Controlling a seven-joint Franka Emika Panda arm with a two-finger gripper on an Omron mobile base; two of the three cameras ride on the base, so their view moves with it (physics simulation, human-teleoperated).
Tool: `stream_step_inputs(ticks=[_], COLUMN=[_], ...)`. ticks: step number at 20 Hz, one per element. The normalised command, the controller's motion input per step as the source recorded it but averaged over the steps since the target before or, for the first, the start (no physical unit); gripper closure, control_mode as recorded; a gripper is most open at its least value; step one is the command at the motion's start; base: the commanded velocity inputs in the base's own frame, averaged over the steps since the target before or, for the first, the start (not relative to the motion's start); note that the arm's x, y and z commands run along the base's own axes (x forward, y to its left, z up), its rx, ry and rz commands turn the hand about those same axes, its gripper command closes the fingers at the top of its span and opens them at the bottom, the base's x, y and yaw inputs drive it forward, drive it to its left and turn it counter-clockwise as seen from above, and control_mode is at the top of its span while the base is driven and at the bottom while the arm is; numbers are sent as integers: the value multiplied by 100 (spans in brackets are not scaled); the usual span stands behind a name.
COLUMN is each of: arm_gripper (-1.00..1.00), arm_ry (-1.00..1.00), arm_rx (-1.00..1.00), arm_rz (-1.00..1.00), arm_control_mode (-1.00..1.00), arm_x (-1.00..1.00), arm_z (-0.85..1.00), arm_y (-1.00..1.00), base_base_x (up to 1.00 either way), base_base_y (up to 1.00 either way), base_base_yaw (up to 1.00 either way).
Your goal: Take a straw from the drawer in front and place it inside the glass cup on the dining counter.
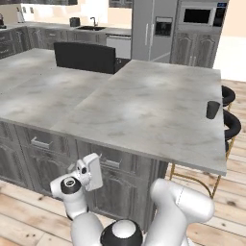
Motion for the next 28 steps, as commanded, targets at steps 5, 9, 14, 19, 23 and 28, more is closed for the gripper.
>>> stream_step_inputs(ticks=[5, 9, 14, 19, 23, 28], arm_gripper=[-100, -100, -100, -100, -100, -100], arm_ry=[0, 0, 0, 0, 0, 0], arm_rx=[0, 0, 0, 0, 0, 0], arm_rz=[0, 0, 0, 0, 0, 0], arm_control_mode=[-100, -100, -100, -100, -100, -100], arm_x=[17, 21, 27, 31, 29, 30], arm_z=[-15, -15, -17, -26, -33, -35], arm_y=[-14, -9, 0, 0, 0, 0], base_base_x=[0, 0, 0, 0, 0, 0], base_base_y=[0, 0, 0, 0, 0, 0], base_base_yaw=[0, 0, 0, 0, 0, 0])
